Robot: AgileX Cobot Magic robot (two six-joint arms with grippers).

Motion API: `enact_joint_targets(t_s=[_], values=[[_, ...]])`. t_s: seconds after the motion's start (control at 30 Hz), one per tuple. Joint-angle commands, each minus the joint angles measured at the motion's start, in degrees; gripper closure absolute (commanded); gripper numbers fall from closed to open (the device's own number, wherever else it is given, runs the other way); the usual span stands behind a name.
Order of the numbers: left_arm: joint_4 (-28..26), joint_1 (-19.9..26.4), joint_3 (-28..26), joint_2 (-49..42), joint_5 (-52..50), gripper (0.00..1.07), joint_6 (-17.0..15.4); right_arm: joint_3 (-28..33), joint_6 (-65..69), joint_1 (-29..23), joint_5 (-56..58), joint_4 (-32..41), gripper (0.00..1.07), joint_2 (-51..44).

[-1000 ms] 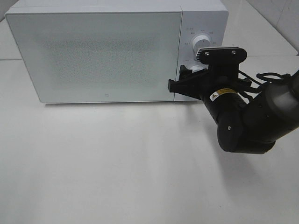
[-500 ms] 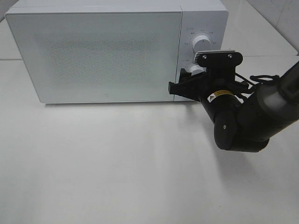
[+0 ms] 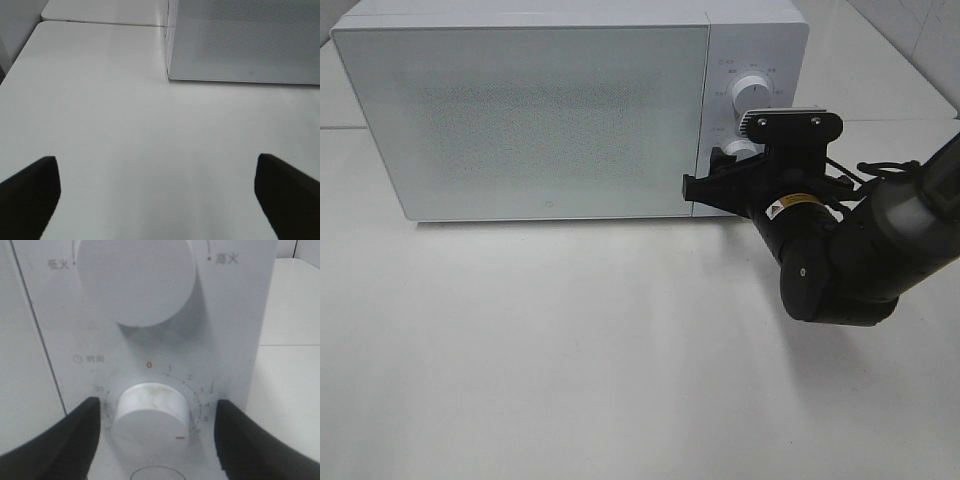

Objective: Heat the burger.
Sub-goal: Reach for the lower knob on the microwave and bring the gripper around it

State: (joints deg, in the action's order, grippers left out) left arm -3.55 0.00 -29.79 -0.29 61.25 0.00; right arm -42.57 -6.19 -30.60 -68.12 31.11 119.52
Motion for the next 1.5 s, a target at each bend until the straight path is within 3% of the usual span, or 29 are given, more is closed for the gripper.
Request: enact_joint_targets(t_s=[0.03,0.07,0.1,0.13,0.2,0.27,0.43,0.7,1.0,1.5], values=[[-0.2,0.0,0.2,-0.9,0.1,0.09,0.0,-0.7,0.0,0.4,-1.1,-1.4,0.49,-0.2],[-0.2,0.0,0.2,-0.9,0.1,0.09,0.0,-0.7,0.0,0.4,-1.1,-1.7,0.59,-0.2],[-0.2,0.0,0.2,-0.9,0.1,0.09,0.0,-0.7,0.0,0.4,-1.1,-1.7,0.59,-0.2],[-0.2,0.0,0.2,-0.9,0.1,0.09,0.0,-0.7,0.0,0.4,-1.1,-1.9,0.7,-0.2],[-0.2,0.0,0.2,-0.9,0.1,0.09,0.0,-0.7,0.0,0.4,-1.1,-2.1,0.76,-0.2],[-0.2,0.0,0.2,-0.9,0.1,0.09,0.0,-0.7,0.0,0.4,-1.2,-3.7,0.91,-0.2],[-0.2,0.0,0.2,-0.9,0.1,0.09,0.0,-0.7,0.3,0.4,-2.4,-4.8,1.05,-0.2],[-0.2,0.0,0.2,-0.9,0.1,0.09,0.0,-0.7,2.9,0.4,-5.6,-7.3,1.07,-0.2],[-0.2,0.0,0.2,-0.9,0.1,0.09,0.0,-0.7,22.7,0.6,-11.8,-14.7,1.07,-0.2],[-0.2,0.0,0.2,-0.9,0.1,0.09,0.0,-0.7,52.1,0.6,-11.9,-16.3,1.07,-0.2]])
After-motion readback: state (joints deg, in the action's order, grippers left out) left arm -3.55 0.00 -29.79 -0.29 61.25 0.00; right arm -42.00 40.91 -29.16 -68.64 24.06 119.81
